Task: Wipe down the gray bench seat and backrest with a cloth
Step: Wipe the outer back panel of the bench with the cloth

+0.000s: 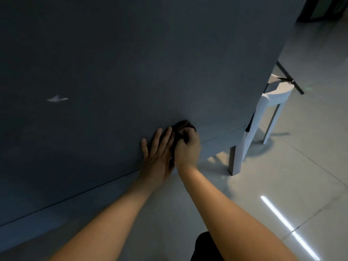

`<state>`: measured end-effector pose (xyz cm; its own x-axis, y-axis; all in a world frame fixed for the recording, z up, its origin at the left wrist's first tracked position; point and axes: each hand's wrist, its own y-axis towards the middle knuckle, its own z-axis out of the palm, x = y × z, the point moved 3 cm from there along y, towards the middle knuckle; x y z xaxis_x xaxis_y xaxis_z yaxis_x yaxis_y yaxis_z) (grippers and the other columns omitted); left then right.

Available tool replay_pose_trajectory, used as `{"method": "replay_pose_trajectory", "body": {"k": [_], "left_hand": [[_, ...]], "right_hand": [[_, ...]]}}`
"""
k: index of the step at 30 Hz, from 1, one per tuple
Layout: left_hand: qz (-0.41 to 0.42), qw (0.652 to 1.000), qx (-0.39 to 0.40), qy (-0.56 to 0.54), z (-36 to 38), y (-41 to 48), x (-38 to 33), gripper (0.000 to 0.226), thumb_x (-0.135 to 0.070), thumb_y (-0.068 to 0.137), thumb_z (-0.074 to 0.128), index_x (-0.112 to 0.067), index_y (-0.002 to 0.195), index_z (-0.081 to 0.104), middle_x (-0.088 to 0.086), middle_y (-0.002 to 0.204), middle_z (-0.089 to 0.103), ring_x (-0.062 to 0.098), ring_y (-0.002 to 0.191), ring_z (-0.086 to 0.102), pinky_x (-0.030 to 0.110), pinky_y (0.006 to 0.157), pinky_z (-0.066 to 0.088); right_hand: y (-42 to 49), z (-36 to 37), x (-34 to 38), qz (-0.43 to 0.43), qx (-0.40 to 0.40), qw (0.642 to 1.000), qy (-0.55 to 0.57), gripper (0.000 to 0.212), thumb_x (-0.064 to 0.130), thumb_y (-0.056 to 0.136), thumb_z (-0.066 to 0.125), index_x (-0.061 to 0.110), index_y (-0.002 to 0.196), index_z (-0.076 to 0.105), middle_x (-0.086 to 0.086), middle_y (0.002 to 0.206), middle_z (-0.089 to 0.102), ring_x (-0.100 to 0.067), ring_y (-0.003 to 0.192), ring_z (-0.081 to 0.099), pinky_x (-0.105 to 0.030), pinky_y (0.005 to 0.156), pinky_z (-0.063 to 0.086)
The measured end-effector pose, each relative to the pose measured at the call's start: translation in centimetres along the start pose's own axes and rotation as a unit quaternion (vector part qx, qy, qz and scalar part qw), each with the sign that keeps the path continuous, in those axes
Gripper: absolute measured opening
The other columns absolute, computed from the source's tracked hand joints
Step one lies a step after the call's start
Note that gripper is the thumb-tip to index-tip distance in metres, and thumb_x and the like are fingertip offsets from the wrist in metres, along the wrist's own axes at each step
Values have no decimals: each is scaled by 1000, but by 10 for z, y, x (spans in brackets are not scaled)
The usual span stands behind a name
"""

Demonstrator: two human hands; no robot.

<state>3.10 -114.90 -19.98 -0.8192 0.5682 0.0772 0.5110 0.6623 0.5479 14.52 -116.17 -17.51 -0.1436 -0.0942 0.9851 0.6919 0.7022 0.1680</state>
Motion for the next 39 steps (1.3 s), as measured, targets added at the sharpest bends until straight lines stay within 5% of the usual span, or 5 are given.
{"method": "replay_pose_trajectory", "body": {"k": [5,11,19,26,39], "left_hand": [[-71,987,13,-144,-11,-34,26,59,-27,94,48,-5,149,46,4,166,25,25,152,26,45,122,27],[-180,929,115,-301,-59,-63,35,93,-11,95,63,-52,152,1,-15,166,5,12,152,18,36,118,36],[-359,818,-135,-428,-163,-43,50,27,-38,99,61,-29,124,56,2,104,76,19,99,74,29,68,58],[-319,900,-207,-211,-212,-61,87,39,3,92,62,-22,123,63,1,126,48,-6,112,52,6,97,40],[-276,915,-283,-80,-206,10,112,32,-14,87,74,-17,119,71,5,114,66,29,104,60,46,97,48]], "right_hand": [[-46,31,10,23,120,992,17,39,-8,85,49,26,98,63,-2,108,68,-14,97,60,-15,82,43],[-73,30,32,59,221,973,41,32,1,95,46,28,93,63,3,93,70,-12,86,66,-17,69,49],[-104,49,114,28,342,934,99,9,19,99,51,25,100,58,-1,89,70,-15,84,69,-33,68,54],[-99,52,142,-85,336,937,41,20,14,97,51,27,110,58,3,109,55,3,91,55,-10,70,43],[-64,62,156,-90,269,958,40,12,26,103,52,25,98,62,6,88,68,-6,78,63,-27,66,48]]}}
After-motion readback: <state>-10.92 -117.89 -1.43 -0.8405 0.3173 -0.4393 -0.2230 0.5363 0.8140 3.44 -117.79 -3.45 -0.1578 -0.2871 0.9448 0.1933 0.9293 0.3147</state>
